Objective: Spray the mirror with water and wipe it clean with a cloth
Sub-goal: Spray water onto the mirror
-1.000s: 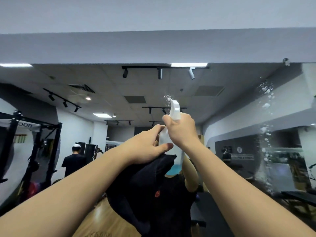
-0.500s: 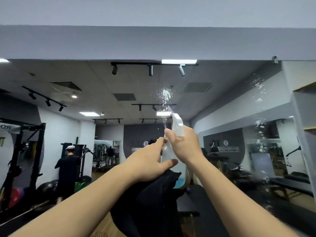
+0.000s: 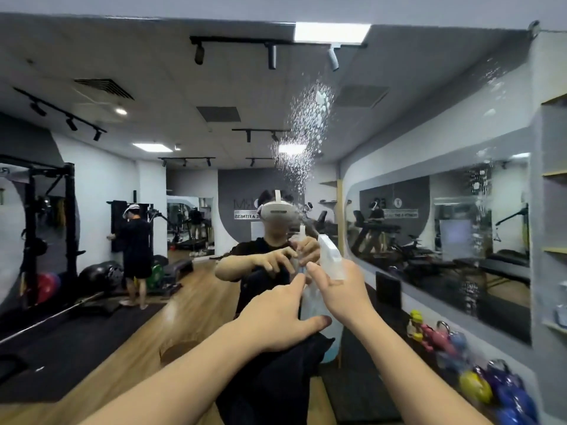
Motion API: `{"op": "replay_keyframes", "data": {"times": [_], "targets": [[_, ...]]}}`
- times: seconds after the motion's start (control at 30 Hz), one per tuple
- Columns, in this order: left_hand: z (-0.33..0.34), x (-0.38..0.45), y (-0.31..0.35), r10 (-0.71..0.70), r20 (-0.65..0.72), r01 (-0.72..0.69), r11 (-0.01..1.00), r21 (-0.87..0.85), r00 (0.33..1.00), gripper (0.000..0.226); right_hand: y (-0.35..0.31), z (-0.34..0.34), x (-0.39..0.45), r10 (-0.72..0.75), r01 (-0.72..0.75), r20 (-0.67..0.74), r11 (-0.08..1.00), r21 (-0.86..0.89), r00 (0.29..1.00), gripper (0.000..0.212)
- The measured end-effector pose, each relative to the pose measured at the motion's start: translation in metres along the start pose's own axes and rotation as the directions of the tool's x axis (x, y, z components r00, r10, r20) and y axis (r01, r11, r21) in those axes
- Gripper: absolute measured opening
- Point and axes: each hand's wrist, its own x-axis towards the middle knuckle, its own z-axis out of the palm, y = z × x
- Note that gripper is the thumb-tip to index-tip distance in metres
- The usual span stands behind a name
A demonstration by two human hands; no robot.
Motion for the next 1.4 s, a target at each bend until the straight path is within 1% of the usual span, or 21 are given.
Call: {"op": "replay_keyframes", "data": {"times": [0.07, 0.1, 0.2, 0.23, 0.3, 0.4, 0.5, 0.6, 0.67, 0.73, 0.83, 0.9, 1.0, 1.13, 1.23, 1.27, 1.33, 1.4], "targets": [[0.017, -0.011, -0.007, -0.02, 0.048, 0.021, 1.0, -0.022, 0.999, 0.086, 0.011, 0.011, -0.017, 0.034, -0.034, 0.0, 0.999, -0.012, 0.999, 0.043], [0.023, -0.015, -0.009, -0.028, 0.063, 0.03, 0.999, -0.035, 0.998, 0.09, 0.016, 0.016, -0.025, 0.06, -0.06, -0.003, 0.998, -0.019, 0.998, 0.039], [0.047, -0.03, -0.016, -0.057, 0.115, 0.065, 0.996, -0.063, 0.992, 0.095, 0.028, 0.032, -0.052, 0.169, -0.169, 0.02, 0.986, -0.012, 0.985, 0.016], [0.056, -0.035, -0.019, -0.07, 0.139, 0.078, 0.995, -0.058, 0.988, 0.096, 0.032, 0.038, -0.062, 0.184, -0.184, 0.027, 0.983, -0.023, 0.983, 0.014], [0.073, -0.047, -0.025, -0.086, 0.199, 0.097, 0.994, -0.046, 0.976, 0.098, 0.042, 0.049, -0.081, 0.219, -0.218, 0.038, 0.975, -0.035, 0.975, 0.014], [0.099, -0.068, -0.034, -0.106, 0.297, 0.138, 0.986, -0.088, 0.949, 0.094, 0.057, 0.065, -0.112, 0.3, -0.3, 0.058, 0.954, -0.009, 0.952, 0.01], [0.125, -0.092, -0.042, -0.116, 0.371, 0.17, 0.979, -0.115, 0.921, 0.088, 0.073, 0.081, -0.145, 0.357, -0.352, 0.08, 0.934, -0.063, 0.931, 0.017], [0.149, -0.118, -0.052, -0.135, 0.424, 0.21, 0.968, -0.135, 0.896, 0.086, 0.088, 0.098, -0.174, 0.471, -0.469, 0.136, 0.882, -0.05, 0.871, 0.016], [0.164, -0.136, -0.059, -0.149, 0.468, 0.232, 0.965, -0.123, 0.871, 0.087, 0.095, 0.11, -0.194, 0.498, -0.494, 0.182, 0.866, -0.071, 0.848, 0.016], [0.177, -0.153, -0.067, -0.162, 0.513, 0.245, 0.965, -0.096, 0.843, 0.088, 0.1, 0.121, -0.215, 0.531, -0.524, 0.198, 0.847, -0.089, 0.824, 0.018], [0.19, -0.174, -0.077, -0.184, 0.568, 0.27, 0.96, -0.07, 0.802, 0.085, 0.105, 0.138, -0.241, 0.595, -0.595, 0.22, 0.8, -0.077, 0.773, 0.011], [0.196, -0.189, -0.083, -0.193, 0.601, 0.286, 0.956, -0.063, 0.776, 0.087, 0.108, 0.151, -0.258, 0.645, -0.644, 0.222, 0.76, -0.088, 0.731, 0.016], [0.204, -0.211, -0.093, -0.204, 0.637, 0.31, 0.949, -0.058, 0.743, 0.092, 0.106, 0.167, -0.279, 0.686, -0.667, 0.221, 0.727, -0.164, 0.693, 0.021], [0.212, -0.244, -0.107, -0.207, 0.693, 0.357, 0.931, -0.077, 0.69, 0.085, 0.097, 0.187, -0.307, 0.749, -0.751, 0.217, 0.654, -0.094, 0.626, 0.028], [0.217, -0.269, -0.117, -0.211, 0.731, 0.369, 0.927, -0.06, 0.649, 0.082, 0.088, 0.203, -0.331, 0.783, -0.784, 0.219, 0.612, -0.104, 0.582, 0.035], [0.219, -0.275, -0.119, -0.212, 0.741, 0.368, 0.928, -0.051, 0.637, 0.081, 0.086, 0.207, -0.338, 0.793, -0.796, 0.219, 0.598, -0.096, 0.569, 0.034], [0.223, -0.287, -0.123, -0.219, 0.765, 0.376, 0.926, -0.033, 0.606, 0.082, 0.082, 0.212, -0.35, 0.823, -0.833, 0.225, 0.548, -0.071, 0.522, 0.028], [0.222, -0.289, -0.125, -0.228, 0.769, 0.394, 0.918, -0.034, 0.598, 0.081, 0.077, 0.214, -0.349, 0.828, -0.844, 0.241, 0.533, -0.058, 0.506, 0.023]]}}
